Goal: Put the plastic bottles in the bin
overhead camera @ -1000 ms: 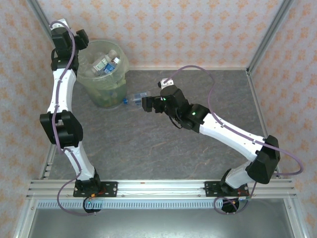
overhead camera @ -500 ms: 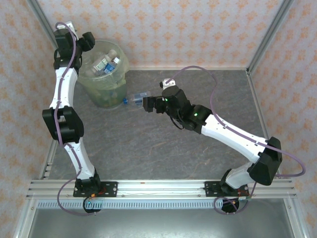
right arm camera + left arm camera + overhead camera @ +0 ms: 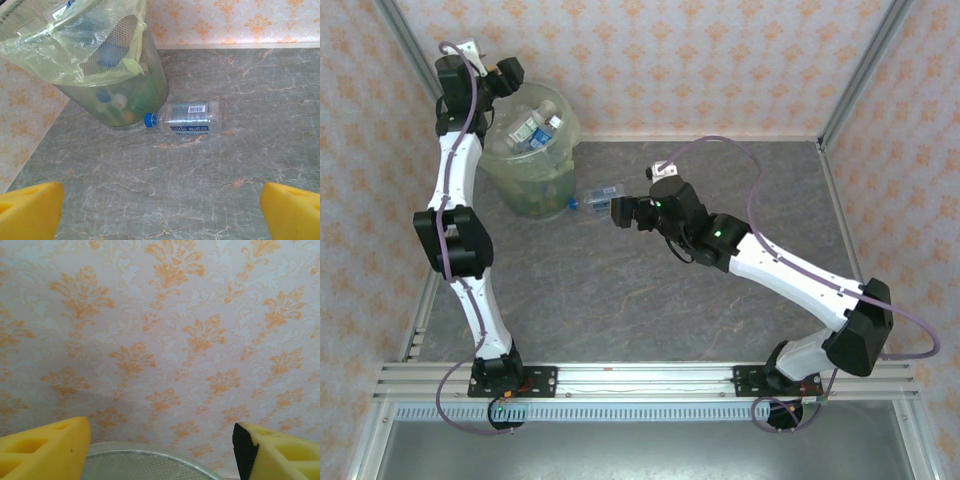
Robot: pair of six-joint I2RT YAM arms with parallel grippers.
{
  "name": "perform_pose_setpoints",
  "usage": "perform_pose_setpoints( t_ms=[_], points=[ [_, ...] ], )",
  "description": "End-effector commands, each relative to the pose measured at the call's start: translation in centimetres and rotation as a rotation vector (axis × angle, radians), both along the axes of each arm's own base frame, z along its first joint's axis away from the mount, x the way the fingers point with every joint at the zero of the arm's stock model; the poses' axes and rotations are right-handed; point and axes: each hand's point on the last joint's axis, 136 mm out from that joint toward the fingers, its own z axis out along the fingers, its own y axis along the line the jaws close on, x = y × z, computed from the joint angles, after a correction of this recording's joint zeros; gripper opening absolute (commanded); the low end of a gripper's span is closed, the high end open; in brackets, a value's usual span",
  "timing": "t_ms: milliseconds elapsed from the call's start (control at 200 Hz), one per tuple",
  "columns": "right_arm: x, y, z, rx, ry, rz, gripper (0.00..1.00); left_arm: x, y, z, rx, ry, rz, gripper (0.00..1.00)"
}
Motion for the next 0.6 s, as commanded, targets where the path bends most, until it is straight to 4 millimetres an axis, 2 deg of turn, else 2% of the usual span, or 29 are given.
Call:
perform_pose_setpoints(
  t_ms=[0,110,240,385,470,596],
  points=[
    [-0.1,-1.3,1.0,0.026,-0.013,-0.041,1.0,1.1,-2.6,-3.7,-0.102,0.091,-0.106,0.79],
    [-0.2,-1.4,1.1,0.034,-0.011,-0.045,1.0,1.3,-3.5,-3.5,-0.134,0.072,-0.15,0.84],
    [-0.3,-1.6,1.2,0.04,-0.009,-0.05,1.0,1.2,-3.9,-2.9,-0.156,0.057,-0.159,0.84],
    [-0.5,-2.1,1.3,0.051,-0.011,-0.065,1.0,0.1,-3.7,0.8,-0.13,0.001,-0.131,0.84],
    [-0.4,-2.4,1.4,0.051,-0.017,-0.079,1.0,-1.1,-3.4,3.6,-0.121,-0.042,-0.107,0.87],
    [0.1,-3.1,1.5,0.031,-0.033,-0.123,1.0,-2.9,-3.5,6.6,-0.125,-0.076,-0.091,0.92]
  ],
)
